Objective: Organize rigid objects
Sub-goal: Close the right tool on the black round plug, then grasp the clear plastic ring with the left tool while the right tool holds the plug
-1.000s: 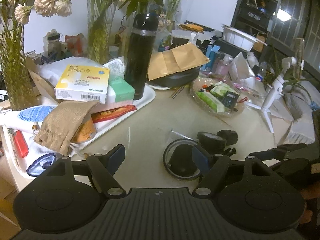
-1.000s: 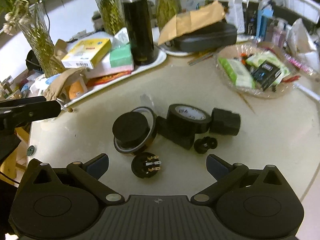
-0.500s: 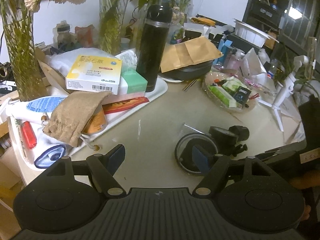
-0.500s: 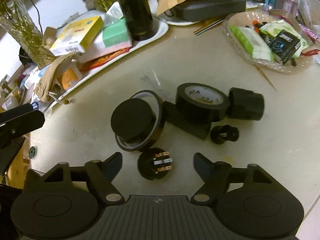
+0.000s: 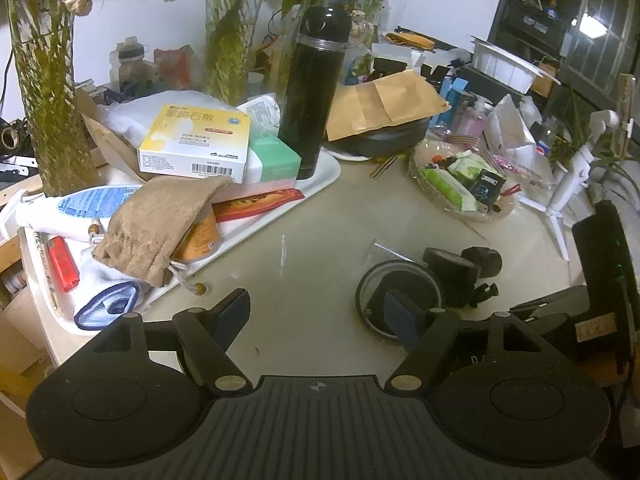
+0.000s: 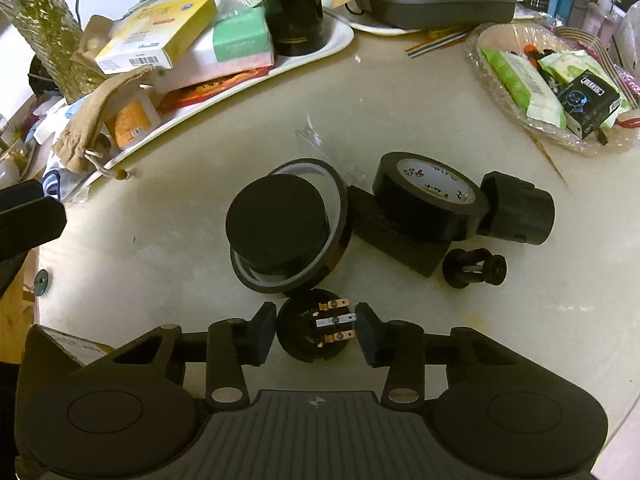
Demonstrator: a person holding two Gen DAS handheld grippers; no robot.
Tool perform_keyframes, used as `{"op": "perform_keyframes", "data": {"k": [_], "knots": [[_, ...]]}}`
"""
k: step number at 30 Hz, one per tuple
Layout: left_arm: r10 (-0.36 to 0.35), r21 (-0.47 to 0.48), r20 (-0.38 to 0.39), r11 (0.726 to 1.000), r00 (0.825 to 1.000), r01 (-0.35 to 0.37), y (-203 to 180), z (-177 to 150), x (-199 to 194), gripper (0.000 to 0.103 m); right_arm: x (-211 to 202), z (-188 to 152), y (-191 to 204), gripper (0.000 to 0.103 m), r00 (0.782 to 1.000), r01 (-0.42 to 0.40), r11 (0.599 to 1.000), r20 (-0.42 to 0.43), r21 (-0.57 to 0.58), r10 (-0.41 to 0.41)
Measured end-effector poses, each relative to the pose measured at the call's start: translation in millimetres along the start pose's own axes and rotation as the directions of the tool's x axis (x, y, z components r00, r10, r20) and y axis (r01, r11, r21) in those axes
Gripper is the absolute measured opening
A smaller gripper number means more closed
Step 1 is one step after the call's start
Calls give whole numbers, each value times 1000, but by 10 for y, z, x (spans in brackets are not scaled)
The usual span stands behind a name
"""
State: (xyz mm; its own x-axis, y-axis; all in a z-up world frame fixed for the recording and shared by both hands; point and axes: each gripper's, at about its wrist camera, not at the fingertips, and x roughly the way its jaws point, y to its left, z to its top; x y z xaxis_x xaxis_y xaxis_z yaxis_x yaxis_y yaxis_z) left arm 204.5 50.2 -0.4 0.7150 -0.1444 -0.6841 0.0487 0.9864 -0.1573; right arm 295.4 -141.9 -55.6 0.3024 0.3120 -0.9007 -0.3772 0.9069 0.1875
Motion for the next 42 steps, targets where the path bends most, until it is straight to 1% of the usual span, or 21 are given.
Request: {"op": "perform_keyframes", "data": {"k": [5, 12, 22, 26, 29, 32, 38, 39, 40, 42], "knots": [[-8, 13, -4, 1000, 1000, 8, -53, 3, 17, 74, -66, -34, 6, 45, 1000, 1, 1000, 24, -1, -1], [-15, 37, -9, 999, 1000, 15, -129, -4, 49, 74, -239, -58, -73, 45, 997, 14, 1000, 79, 22, -16], [-44, 42, -6, 998, 999, 44, -235, 35, 80, 74, -546, -152, -305, 45, 983, 24, 996, 179, 84, -39], [-62, 76, -8, 995, 998, 62, -319, 56, 116, 74, -657, -221, -389, 45, 978, 22, 994, 203, 104, -43], [-55, 107, -5, 993, 998, 55, -379, 74, 145, 74, -742, -266, -447, 45, 973, 22, 993, 226, 120, -49], [-47, 105, -15, 993, 999, 48, -406, 92, 199, 74, -807, -329, -495, 45, 969, 13, 991, 241, 136, -46], [-51, 121, -60, 991, 997, 58, -461, 170, 383, 75, -900, -448, -565, 45, 967, 1, 987, 252, 160, -41], [-57, 125, -71, 990, 996, 65, -470, 187, 421, 77, -909, -464, -576, 45, 967, -2, 986, 253, 164, -40], [-64, 123, -85, 990, 994, 74, -477, 205, 463, 83, -919, -475, -587, 45, 966, -4, 986, 254, 169, -40], [-76, 96, -99, 992, 992, 85, -459, 237, 534, 87, -937, -484, -601, 45, 965, -7, 985, 258, 173, -39]]}}
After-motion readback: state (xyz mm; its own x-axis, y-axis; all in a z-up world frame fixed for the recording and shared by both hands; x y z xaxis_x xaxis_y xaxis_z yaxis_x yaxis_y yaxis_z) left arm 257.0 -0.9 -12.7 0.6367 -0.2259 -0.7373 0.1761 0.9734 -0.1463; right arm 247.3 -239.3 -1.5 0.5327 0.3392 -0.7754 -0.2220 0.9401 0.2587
